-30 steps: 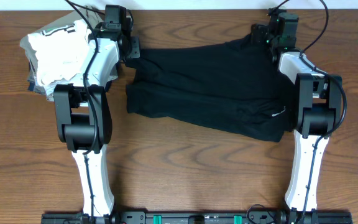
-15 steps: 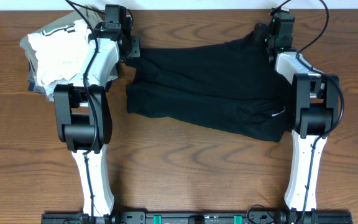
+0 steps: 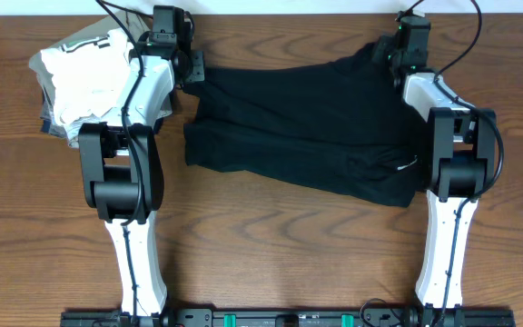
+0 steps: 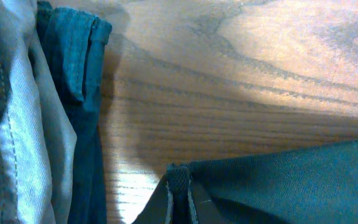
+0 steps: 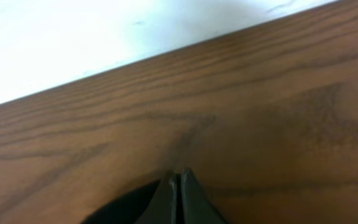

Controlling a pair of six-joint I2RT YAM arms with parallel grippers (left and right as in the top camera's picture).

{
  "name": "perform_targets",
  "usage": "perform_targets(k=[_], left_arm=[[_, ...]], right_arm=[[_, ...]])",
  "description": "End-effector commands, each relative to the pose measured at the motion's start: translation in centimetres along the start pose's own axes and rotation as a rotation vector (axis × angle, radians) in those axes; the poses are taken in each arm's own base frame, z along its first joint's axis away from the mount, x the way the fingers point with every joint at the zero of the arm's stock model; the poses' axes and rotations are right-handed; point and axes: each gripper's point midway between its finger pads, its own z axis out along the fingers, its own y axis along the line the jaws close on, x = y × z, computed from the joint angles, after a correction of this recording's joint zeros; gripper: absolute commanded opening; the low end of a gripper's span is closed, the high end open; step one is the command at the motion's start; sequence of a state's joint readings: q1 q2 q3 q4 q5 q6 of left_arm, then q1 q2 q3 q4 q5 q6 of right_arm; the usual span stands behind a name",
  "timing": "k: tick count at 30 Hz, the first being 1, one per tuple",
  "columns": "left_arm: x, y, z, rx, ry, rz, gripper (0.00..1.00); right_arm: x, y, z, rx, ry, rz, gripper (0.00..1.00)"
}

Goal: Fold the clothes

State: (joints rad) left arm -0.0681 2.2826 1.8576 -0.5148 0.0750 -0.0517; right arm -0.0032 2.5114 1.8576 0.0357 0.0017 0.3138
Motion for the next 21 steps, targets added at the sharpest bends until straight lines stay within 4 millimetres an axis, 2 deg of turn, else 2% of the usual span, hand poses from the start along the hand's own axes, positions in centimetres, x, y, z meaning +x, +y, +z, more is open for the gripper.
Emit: perform_targets(k=[1,5,9,16,21], left_arm=[[-1.5,0.4,-1.5,-0.013,-0.047,-0.005,0.06],[-2.3,0.3,-2.6,-0.01,-0.071,-0.005,0.06],[-3.0,0.2,-3.9,-0.008,-0.093,-0.005,0.06],[-3.3,0.1,-5.9,-0.006,-0.1,-0.005,0.06],[-3.5,0.0,-8.3,-0.006,-0.103,-0.005,0.06]], right_arm=[[-4.0,1.4,-1.5,-0.002,-0.048,-0.023,0.01],[-6.6,1.6,-3.7,0.015,-0.021,-0.048,0.01],[-8.0,1.1,-5.9,0.036,0.039,-0.053,0.01],[-8.4,1.5,-9.4,-0.003,0.129,-0.09,0.01],[-8.8,1.4,-13.3,-0.008,0.194,-0.095,0.01]])
